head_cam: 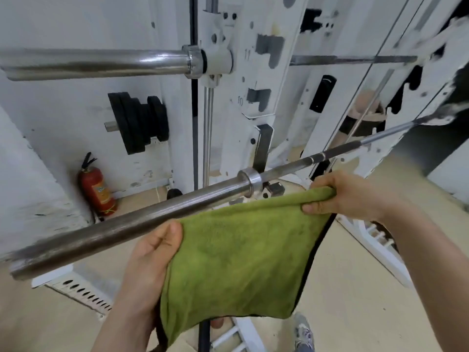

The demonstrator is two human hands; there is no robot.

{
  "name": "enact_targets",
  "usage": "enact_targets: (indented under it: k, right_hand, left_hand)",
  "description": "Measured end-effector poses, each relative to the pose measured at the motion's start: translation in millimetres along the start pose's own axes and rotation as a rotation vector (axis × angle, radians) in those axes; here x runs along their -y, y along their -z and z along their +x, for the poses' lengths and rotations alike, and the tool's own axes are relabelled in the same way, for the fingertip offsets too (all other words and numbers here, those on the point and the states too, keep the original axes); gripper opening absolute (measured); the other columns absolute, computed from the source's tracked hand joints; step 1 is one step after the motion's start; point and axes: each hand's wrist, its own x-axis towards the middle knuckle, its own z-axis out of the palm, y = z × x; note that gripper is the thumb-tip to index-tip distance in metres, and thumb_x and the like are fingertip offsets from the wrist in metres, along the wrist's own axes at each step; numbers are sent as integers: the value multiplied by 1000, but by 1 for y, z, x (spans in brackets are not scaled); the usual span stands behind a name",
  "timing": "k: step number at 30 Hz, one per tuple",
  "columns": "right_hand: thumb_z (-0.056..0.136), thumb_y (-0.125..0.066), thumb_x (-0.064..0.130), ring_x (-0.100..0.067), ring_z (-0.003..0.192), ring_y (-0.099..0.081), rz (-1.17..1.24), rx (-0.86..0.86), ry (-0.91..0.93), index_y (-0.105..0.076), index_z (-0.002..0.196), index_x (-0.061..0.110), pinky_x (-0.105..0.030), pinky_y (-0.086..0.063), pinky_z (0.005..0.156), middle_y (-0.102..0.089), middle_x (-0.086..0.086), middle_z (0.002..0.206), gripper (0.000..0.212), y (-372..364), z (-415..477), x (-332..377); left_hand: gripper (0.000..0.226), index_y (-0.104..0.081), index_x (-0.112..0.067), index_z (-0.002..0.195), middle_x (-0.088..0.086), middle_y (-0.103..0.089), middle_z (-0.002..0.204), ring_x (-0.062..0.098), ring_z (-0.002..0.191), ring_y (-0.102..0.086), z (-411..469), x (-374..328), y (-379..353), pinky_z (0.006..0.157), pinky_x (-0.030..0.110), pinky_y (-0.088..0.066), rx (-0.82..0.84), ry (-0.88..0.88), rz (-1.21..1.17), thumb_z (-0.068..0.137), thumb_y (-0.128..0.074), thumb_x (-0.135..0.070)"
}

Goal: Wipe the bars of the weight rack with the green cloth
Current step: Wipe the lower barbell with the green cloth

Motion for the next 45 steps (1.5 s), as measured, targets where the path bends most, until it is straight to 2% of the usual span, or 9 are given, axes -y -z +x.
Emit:
enact_targets:
  k: [6, 12, 18, 21, 24, 28, 34, 39, 45]
  right_hand:
    - [80, -62, 21, -15, 68, -63, 832, 92, 12, -64, 105, 8, -28, -53, 45, -65, -4, 81, 28, 57, 26, -112]
    - [86, -71, 22, -13, 74, -62, 1043, -466, -60, -65, 96, 12, -21, -50, 53, -66, 0, 86, 16, 102, 106, -227]
    - [86, -64, 34, -18, 98, -59, 617, -730, 13, -59, 105, 23, -33, -48, 87, -63, 2, 104, 23, 160, 188, -273]
    - [88, -61, 19, -11, 98, -45, 438, -758, 204, -47, 127, 13, -15, -32, 86, -48, -7, 119, 41, 151, 213, -261]
    - [88, -61, 17, -17, 105, -42, 239, -647, 426, -44, 133, 9, -21, -33, 93, -44, -14, 124, 49, 111, 233, -265]
    - [96, -33, 45, -27, 94, -57, -444, -460, 400, -70, 96, 23, -40, -39, 85, -69, -3, 95, 43, 74, 250, -283]
    - [99, -29, 43, -19, 52, -41, -552, -219, 433, -34, 53, 19, -30, -31, 57, -37, 3, 52, 52, 98, 267, -271]
    - [100, -21, 46, -20, 56, -42, -563, -77, 487, -39, 55, 20, -33, -29, 58, -39, 6, 54, 55, 110, 276, -271]
    - [99, -22, 51, -22, 62, -55, -644, -336, 726, -54, 72, 23, -34, -39, 63, -54, 6, 64, 51, 117, 279, -332]
  left_hand:
    - [60, -76, -12, 92, 15, -74, 93, 22, 76, -71, 38, 37, -94, 66, 28, -59, 183, -37, 8, 46, -90, -48]
    - [43, -75, -11, 103, 19, -72, 104, 28, 88, -71, 90, 104, -243, 66, 29, -58, 78, 30, 3, 65, -82, -31]
    - [22, -77, -23, 86, -1, -76, 88, 15, 83, -71, 142, 140, -337, 80, 31, -50, -153, -26, 407, 87, -60, -35]
    - [28, -72, -12, 75, -5, -66, 71, 7, 68, -59, 164, 153, -349, 67, 20, -42, -49, 3, 644, 93, -60, -31]
    - [24, -69, -17, 72, -6, -61, 66, 6, 63, -54, 179, 175, -366, 63, 19, -41, 133, 119, 766, 94, -59, -17]
    - [26, -69, -29, 74, -19, -65, 72, -2, 71, -58, 197, 197, -385, 66, 14, -46, 173, 111, 1119, 90, -54, -15]
    - [30, -66, -20, 98, -5, -63, 97, 16, 94, -53, 257, 205, -374, 80, 22, -40, -336, -559, 1395, 84, -40, -22]
    - [21, -60, -12, 87, 1, -53, 56, 23, 52, -51, 304, 216, -371, 50, 30, -31, -525, -616, 1663, 90, -42, -22]
    - [38, -36, -18, 62, 0, -39, 38, 22, 34, -28, 310, 206, -382, 45, 25, -23, -577, -494, 1788, 95, -33, -37]
